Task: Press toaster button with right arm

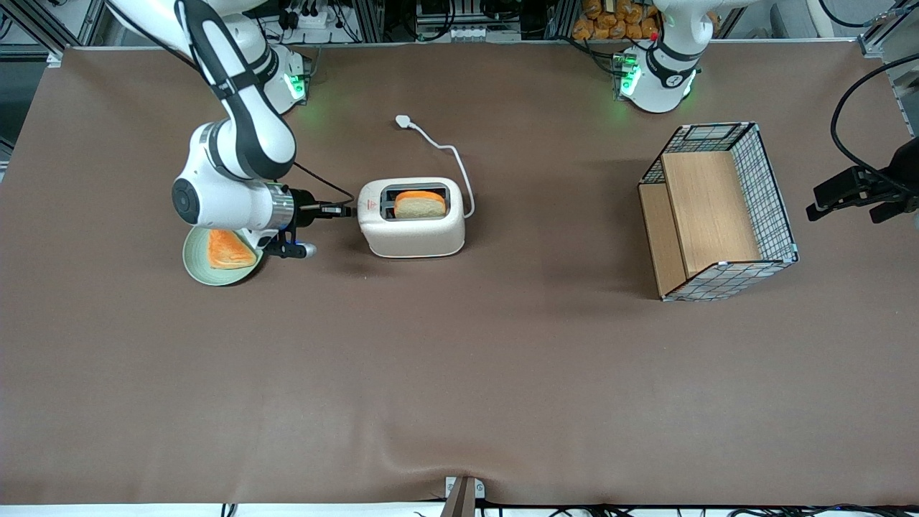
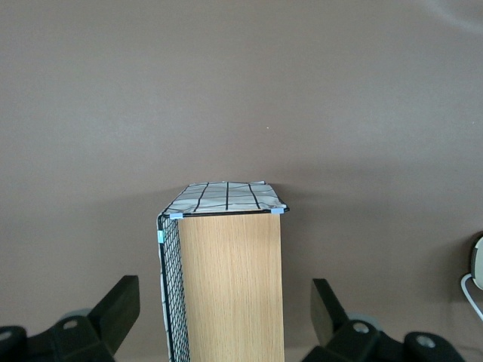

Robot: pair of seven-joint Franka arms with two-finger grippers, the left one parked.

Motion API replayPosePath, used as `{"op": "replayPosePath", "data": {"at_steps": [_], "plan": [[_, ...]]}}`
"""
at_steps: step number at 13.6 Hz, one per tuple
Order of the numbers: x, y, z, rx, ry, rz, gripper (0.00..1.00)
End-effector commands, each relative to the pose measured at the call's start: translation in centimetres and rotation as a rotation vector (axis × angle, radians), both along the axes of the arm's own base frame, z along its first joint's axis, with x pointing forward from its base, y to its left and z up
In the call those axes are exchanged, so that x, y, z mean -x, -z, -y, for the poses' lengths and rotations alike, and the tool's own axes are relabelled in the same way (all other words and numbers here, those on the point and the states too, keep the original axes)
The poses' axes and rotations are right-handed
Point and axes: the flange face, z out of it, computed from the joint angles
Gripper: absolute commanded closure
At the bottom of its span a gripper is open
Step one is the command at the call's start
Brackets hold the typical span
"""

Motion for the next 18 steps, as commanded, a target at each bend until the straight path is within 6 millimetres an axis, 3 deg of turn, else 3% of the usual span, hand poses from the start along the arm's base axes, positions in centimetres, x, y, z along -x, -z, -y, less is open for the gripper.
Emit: {"op": "replayPosePath", "data": {"at_steps": [1, 10, 13, 16, 18], "plan": [[0.5, 1.8, 0.0, -0.023, 0.008, -0.024, 1.00], [0.8, 6.3, 0.0, -0.011, -0.008, -0.023, 1.00], [1.2, 7.2, -1.2, 0.008, -0.026, -0.006, 1.00], [1.2, 6.9, -1.2, 0.003, -0.027, -0.005, 1.00], [1.1, 5.1, -1.4, -0.019, -0.038, -0.003, 1.00]]}}
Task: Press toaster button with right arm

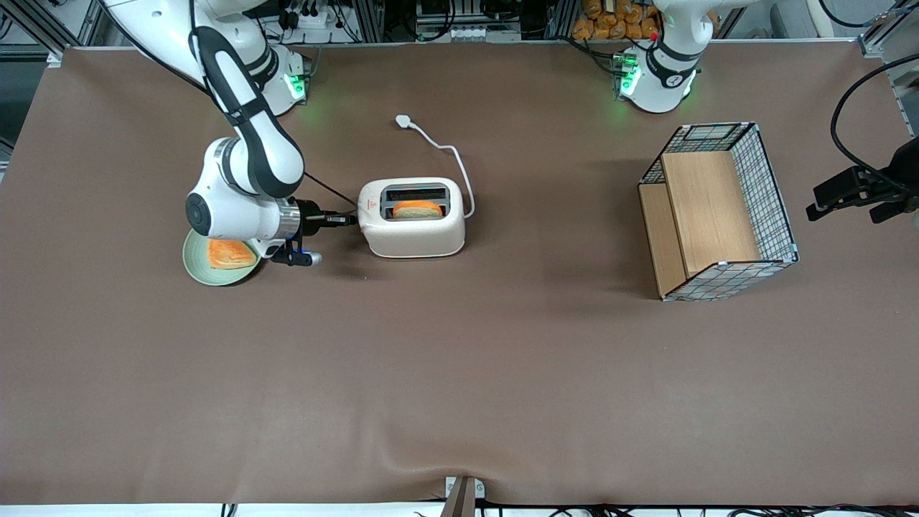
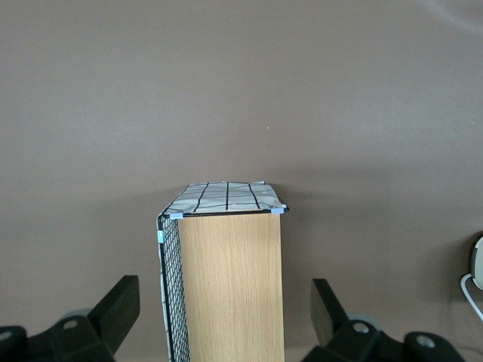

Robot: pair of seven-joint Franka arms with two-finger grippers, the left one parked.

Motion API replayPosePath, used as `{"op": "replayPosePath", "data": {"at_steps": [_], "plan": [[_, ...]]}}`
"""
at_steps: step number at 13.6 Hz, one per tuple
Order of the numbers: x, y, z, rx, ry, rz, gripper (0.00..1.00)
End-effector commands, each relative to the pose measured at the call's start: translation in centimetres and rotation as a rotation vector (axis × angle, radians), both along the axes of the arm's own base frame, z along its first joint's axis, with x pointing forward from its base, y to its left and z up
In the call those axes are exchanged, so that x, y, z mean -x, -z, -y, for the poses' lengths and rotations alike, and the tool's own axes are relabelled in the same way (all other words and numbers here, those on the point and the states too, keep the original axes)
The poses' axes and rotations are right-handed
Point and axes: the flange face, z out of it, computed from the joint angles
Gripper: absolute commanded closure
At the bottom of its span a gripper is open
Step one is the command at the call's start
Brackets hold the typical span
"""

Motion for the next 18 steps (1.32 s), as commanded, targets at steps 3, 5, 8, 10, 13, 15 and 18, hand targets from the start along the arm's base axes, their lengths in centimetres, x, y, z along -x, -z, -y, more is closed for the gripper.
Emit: {"op": "replayPosePath", "data": {"at_steps": [3, 5, 8, 10, 13, 15, 18], "plan": [[0.4, -1.5, -0.4, -0.031, -0.029, 0.015, 1.00], [0.0, -3.5, 0.0, -0.031, -0.038, 0.041, 1.00], [-0.8, -4.7, 1.6, -0.003, -0.063, 0.061, 1.00], [-1.3, -5.7, 2.2, 0.012, -0.077, 0.089, 0.50], [-2.1, -7.0, 4.3, 0.015, -0.059, 0.113, 0.00], [-3.0, -8.2, 5.9, 0.025, -0.056, 0.126, 0.00], [-4.7, -10.0, 9.0, 0.064, -0.056, 0.162, 0.00]]}}
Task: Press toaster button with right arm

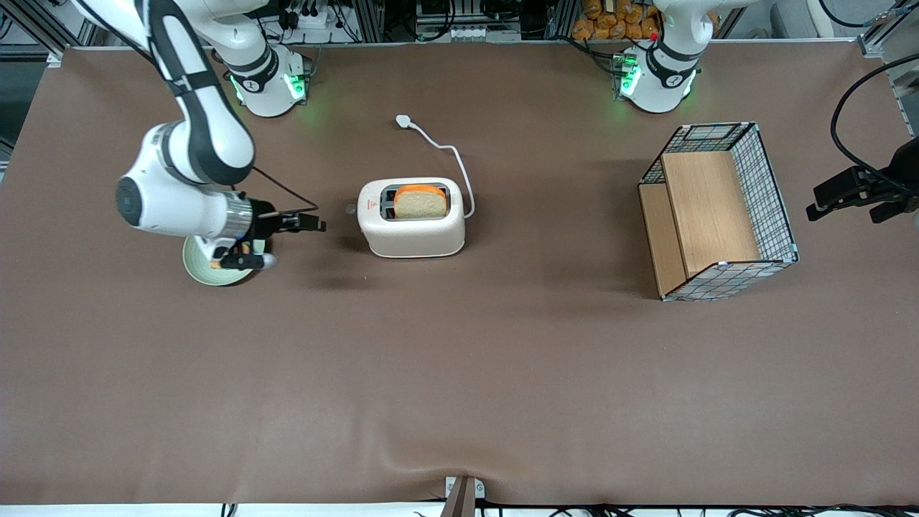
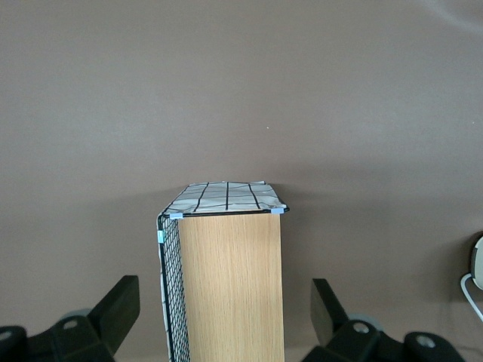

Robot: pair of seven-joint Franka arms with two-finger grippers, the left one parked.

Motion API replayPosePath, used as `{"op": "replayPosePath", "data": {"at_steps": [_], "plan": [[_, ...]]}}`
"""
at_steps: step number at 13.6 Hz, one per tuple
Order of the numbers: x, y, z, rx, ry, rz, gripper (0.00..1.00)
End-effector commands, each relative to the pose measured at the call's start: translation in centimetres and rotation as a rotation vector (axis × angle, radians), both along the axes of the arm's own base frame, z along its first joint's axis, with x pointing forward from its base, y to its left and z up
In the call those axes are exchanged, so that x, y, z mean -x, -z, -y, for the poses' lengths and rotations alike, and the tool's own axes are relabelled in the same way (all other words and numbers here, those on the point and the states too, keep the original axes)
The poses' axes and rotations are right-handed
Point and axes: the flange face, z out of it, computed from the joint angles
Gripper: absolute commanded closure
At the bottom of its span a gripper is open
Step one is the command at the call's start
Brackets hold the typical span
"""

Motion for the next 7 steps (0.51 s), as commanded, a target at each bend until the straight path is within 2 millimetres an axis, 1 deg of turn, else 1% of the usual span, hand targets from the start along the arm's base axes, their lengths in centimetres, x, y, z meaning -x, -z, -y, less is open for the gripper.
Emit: {"op": "replayPosePath", "data": {"at_steps": [1, 2, 5, 6, 7], "plan": [[-1.3, -2.4, 2.5, 0.043, -0.029, 0.042, 0.00], [-1.7, -3.0, 3.2, 0.072, -0.045, 0.061, 0.00], [-2.3, -4.9, 6.4, 0.168, -0.089, 0.118, 0.00], [-2.4, -5.5, 7.2, 0.193, -0.097, 0.132, 0.00], [-2.3, -6.3, 8.5, 0.218, -0.095, 0.144, 0.00]]}}
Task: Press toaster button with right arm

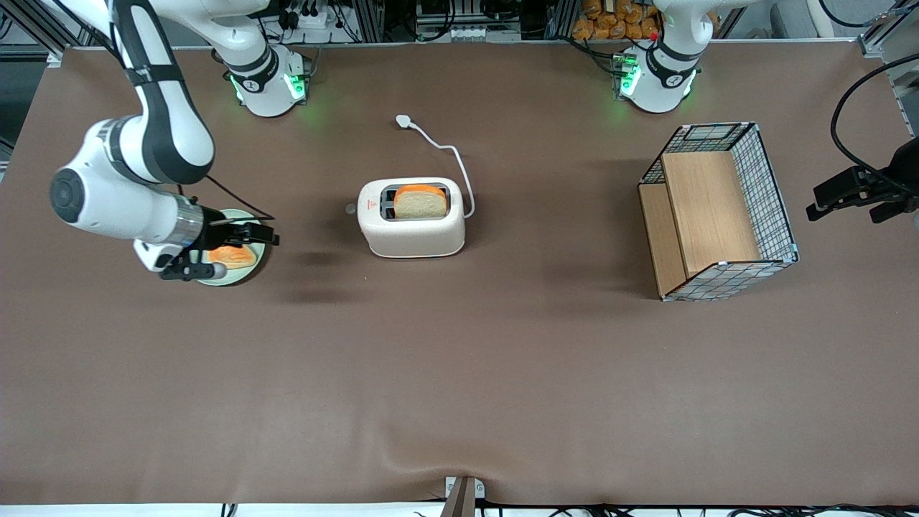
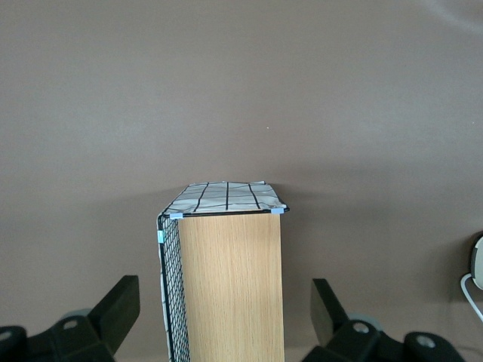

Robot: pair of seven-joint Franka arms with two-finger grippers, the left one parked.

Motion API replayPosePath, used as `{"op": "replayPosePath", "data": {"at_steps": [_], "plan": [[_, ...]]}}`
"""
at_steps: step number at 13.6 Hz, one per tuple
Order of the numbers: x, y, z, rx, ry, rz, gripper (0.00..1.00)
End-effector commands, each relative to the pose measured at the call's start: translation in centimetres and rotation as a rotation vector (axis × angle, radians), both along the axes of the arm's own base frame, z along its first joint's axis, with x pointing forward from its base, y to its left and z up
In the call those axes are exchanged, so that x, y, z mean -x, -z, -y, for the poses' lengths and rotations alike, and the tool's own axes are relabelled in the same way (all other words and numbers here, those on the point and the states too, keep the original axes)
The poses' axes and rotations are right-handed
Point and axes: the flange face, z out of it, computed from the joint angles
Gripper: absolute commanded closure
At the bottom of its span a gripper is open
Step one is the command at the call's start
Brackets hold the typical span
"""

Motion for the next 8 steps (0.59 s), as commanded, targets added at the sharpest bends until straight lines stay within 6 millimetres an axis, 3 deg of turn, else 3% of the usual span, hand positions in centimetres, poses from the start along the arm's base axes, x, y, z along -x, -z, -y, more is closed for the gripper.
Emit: {"op": "replayPosePath", "data": {"at_steps": [1, 8], "plan": [[0.6, -2.9, 2.9, 0.066, -0.029, 0.044, 0.00], [1.3, -10.9, 3.9, 0.237, -0.132, 0.192, 0.00]]}}
